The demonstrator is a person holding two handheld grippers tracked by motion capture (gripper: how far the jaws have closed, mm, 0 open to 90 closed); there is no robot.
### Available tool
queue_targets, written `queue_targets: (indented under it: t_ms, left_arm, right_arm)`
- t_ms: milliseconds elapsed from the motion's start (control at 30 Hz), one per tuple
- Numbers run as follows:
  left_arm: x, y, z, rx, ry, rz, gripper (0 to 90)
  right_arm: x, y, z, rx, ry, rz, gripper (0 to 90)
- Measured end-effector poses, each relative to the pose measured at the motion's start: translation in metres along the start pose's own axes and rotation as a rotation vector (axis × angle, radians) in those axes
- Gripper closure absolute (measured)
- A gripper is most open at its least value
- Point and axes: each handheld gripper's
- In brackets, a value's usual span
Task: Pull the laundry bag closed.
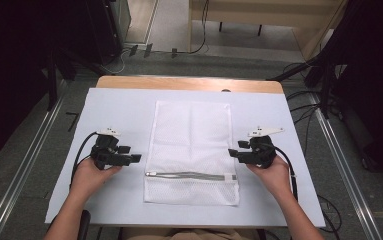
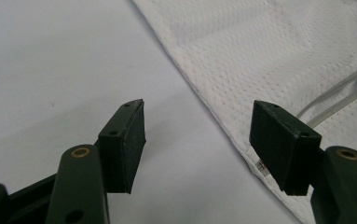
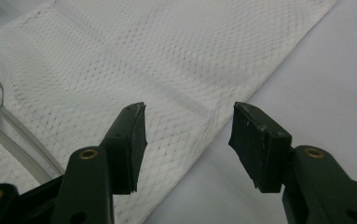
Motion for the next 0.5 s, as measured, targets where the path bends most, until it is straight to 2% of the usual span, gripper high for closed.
queue_targets:
  t_ms: [300, 433, 500]
  left_arm:
    - [-0.002, 0.001, -0.001, -0.009, 0.0, -0.002, 36.5]
    - [-0.004, 0.001, -0.002, -0.013, -0.003, -0.002, 37.4]
    - [-0.004, 0.001, -0.003, -0.014, -0.001, -0.002, 37.5]
  right_arm:
    - [0.0, 0.003, 0.001, -0.009, 0.001, -0.002, 47.4]
    - [-0.001, 0.009, 0.004, 0.002, 0.004, 0.011, 50.2]
    - [0.0, 0.014, 0.006, -0.008, 0.004, 0.011, 50.8]
Point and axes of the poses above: each handheld gripper's, and its own axes: x roughly forward along the jaws, z roughly out of its top, y roughly to its left, and after that the axes turned 5 degrees about y, right-handed
